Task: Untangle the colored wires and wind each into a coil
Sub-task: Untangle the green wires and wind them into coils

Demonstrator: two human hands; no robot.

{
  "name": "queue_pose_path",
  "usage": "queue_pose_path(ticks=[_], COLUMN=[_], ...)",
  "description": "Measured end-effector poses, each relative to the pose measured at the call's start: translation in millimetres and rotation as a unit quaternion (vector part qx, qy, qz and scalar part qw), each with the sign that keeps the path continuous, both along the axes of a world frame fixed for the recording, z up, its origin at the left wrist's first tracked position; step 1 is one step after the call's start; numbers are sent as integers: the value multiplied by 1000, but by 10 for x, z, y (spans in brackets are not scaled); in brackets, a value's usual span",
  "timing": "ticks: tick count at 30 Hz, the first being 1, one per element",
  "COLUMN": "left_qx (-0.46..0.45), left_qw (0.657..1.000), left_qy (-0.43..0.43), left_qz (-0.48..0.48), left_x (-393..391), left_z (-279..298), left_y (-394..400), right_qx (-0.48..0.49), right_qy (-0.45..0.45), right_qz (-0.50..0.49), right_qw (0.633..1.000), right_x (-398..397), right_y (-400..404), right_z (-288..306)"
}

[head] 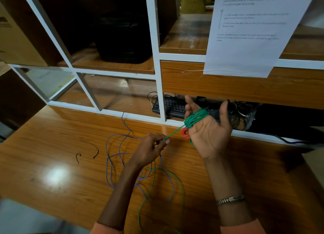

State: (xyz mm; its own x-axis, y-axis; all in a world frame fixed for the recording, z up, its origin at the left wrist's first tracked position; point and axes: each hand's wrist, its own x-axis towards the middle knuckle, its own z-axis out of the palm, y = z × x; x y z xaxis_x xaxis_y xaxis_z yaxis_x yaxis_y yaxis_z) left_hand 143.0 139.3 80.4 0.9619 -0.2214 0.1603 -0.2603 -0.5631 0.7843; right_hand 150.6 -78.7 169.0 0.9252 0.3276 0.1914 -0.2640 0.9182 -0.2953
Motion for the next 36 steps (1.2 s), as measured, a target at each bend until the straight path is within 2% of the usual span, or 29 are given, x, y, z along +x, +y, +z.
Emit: queue_pose_path(ticks=[2, 3, 4, 5, 6, 7, 8, 11, 12, 15, 19, 20, 21, 22, 24, 25, 26, 27, 30, 33, 36], left_qx=[46, 63, 71, 64, 46, 27, 13, 10, 12, 10, 21, 24, 24, 19, -9, -21, -28, -32, -39, -32, -27], left_qw=[999, 998, 997, 998, 998, 997, 993, 977, 975, 973, 974, 975, 976, 977, 979, 979, 979, 980, 983, 988, 994], left_qy=[-10, -14, -20, -26, -39, -60, -89, -166, -174, -187, -183, -177, -171, -162, -130, -111, -96, -87, -73, -62, -59], left_qz=[-2, -1, 2, 9, 23, 46, 74, 130, 138, 134, 129, 129, 129, 135, 160, 171, 177, 177, 163, 136, 87], left_x=[0, -6, -18, -37, -66, -94, -123, -105, -82, -49, -100, -103, -101, -100, -96, -96, -106, -122, -175, -219, -240], left_z=[-34, -42, -42, -29, 4, 51, 101, 218, 250, 261, 209, 193, 174, 148, 97, 70, 46, 25, -16, -109, -198], left_y=[38, 46, 49, 39, 21, 1, -13, -4, 13, 55, 58, 59, 57, 57, 70, 87, 107, 122, 120, 57, 30], right_qx=[-68, -147, -271, -425, -560, -650, -703, -788, -788, -747, -719, -694, -648, -578, -359, -226, -112, -41, 38, 165, 174], right_qy=[24, 33, 38, 44, 54, 59, 56, -22, -55, -93, -94, -102, -115, -129, -153, -166, -174, -174, -114, -11, 60], right_qz=[-61, -93, -120, -139, -140, -119, -84, 15, 38, 106, 190, 214, 236, 258, 304, 322, 326, 306, 146, 1, -116], right_qw=[996, 984, 954, 893, 815, 748, 704, 615, 612, 649, 662, 680, 715, 763, 869, 904, 922, 935, 982, 986, 976], right_x=[45, 67, 84, 97, 90, 81, 64, 9, -2, -17, -86, -112, -141, -166, -196, -193, -164, -120, -17, 55, 125], right_y=[24, 49, 78, 99, 108, 102, 87, 68, 83, 130, 114, 103, 85, 69, 31, -5, -52, -113, -234, -283, -392], right_z=[5, -12, -20, -45, -53, -64, -83, -144, -174, -234, -180, -169, -163, -159, -139, -117, -105, -87, -7, 48, 34])
